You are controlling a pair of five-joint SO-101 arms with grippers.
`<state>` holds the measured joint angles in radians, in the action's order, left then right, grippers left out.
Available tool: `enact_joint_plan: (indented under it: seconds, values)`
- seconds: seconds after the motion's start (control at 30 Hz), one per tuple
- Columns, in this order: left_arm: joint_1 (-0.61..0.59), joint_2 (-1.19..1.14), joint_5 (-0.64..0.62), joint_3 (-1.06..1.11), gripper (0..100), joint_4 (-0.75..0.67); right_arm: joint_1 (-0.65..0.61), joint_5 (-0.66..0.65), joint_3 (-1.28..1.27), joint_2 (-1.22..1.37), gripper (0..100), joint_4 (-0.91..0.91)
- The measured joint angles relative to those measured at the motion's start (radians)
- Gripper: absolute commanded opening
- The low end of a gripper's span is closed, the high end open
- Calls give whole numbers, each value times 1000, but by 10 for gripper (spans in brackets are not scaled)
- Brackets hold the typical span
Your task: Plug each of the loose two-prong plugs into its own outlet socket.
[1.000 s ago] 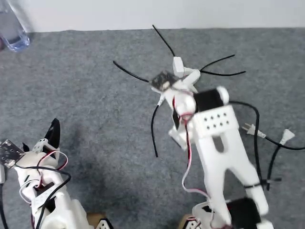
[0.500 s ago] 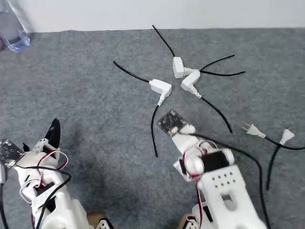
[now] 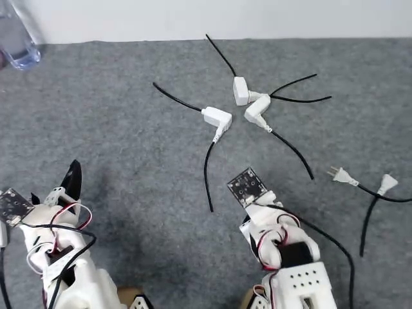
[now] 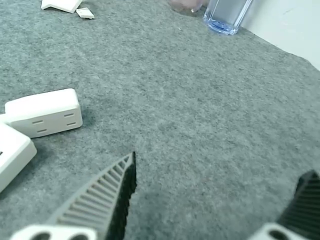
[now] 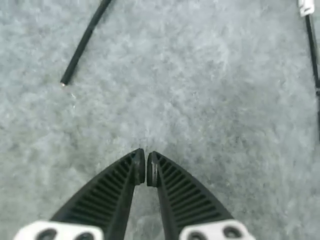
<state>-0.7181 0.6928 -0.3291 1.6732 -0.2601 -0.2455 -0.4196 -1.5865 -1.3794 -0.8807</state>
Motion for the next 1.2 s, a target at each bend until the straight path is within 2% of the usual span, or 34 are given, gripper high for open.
enact_joint_plan:
  seconds: [0.1, 0.23, 0.37, 0.53, 0.63, 0.73, 0.77, 0.87, 0.97, 1.07, 1.13, 1.2]
  values:
    - [-31, 0, 0, 0, 459, 0, 8, 0, -57, -72, 9, 11]
    - [-135, 0, 0, -9, 459, 0, 11, 0, -87, -163, 9, 14]
    - [-301, 0, 0, -8, 459, -2, 11, 0, -89, -221, 9, 2]
    - [-577, 0, 23, -2, 459, -2, 11, 0, -89, -238, 9, -3]
    - [-698, 0, 180, -3, 459, -57, 11, 0, -89, -238, 9, -3]
    - [-790, 0, 379, -3, 459, -190, 11, 0, -89, -238, 9, -3]
    - [-812, 0, 410, -2, 459, -242, 11, 0, -89, -238, 9, -3]
    - [-885, 0, 420, 0, 459, -387, 11, 0, -89, -238, 9, -3]
    - [-944, 0, 364, 0, 459, -473, 11, 0, -89, -238, 9, -3]
    - [-954, 0, 420, 0, 459, -555, 11, 0, -89, -238, 9, -3]
    - [-933, 0, 537, 0, 459, -597, 11, 0, -89, -238, 9, -3]
    - [-876, 0, 707, 0, 459, -617, 11, 0, -89, -238, 9, -3]
